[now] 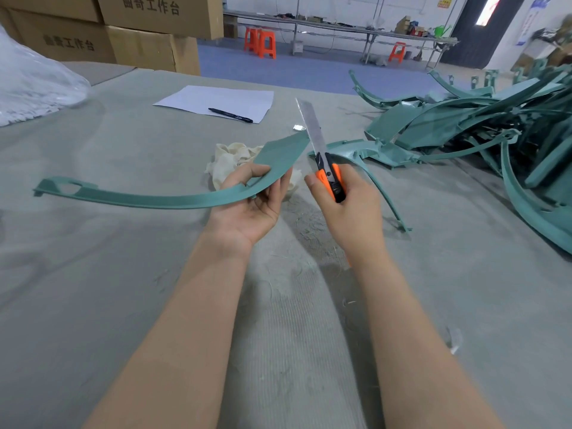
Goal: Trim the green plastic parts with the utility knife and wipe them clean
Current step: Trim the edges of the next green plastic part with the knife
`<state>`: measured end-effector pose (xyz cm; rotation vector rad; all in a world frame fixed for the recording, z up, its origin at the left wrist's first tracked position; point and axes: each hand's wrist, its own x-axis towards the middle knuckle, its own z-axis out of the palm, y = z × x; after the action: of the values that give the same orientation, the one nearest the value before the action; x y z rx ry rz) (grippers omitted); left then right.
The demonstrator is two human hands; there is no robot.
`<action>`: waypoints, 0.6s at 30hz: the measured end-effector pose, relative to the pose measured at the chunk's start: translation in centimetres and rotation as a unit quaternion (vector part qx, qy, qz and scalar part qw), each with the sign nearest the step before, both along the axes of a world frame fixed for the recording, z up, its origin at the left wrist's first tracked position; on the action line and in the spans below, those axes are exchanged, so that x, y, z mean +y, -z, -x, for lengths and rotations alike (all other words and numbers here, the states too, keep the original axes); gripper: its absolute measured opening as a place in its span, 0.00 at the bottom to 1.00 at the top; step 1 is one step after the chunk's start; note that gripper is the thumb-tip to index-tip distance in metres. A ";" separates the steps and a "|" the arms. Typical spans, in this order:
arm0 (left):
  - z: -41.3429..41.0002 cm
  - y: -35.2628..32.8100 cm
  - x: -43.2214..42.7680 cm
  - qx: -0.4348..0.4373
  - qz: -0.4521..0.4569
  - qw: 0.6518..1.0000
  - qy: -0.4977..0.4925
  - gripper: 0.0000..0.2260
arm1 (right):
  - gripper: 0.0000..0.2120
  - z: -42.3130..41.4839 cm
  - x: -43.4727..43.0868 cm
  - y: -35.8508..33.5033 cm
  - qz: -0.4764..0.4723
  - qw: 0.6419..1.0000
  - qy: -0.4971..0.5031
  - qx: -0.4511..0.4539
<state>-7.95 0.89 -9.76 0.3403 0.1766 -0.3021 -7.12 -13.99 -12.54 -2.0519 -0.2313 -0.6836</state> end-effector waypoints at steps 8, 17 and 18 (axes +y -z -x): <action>0.0 0.1 0.1 0.008 0.015 1.000 -0.020 0.07 | 0.15 0.1 0.4 0.1 0.001 1.000 -0.024 0.009; -0.3 0.3 0.3 0.023 0.015 0.997 -0.065 0.05 | 0.13 0.2 1.3 0.7 0.016 0.996 -0.078 0.035; -0.3 0.2 0.3 0.024 0.012 0.997 -0.069 0.05 | 0.14 0.3 1.3 0.7 0.016 0.996 -0.078 0.037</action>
<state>-7.66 1.21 -9.98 0.2965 0.2431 -0.1752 -7.38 -12.64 -13.22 -2.0607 -0.3581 -0.5098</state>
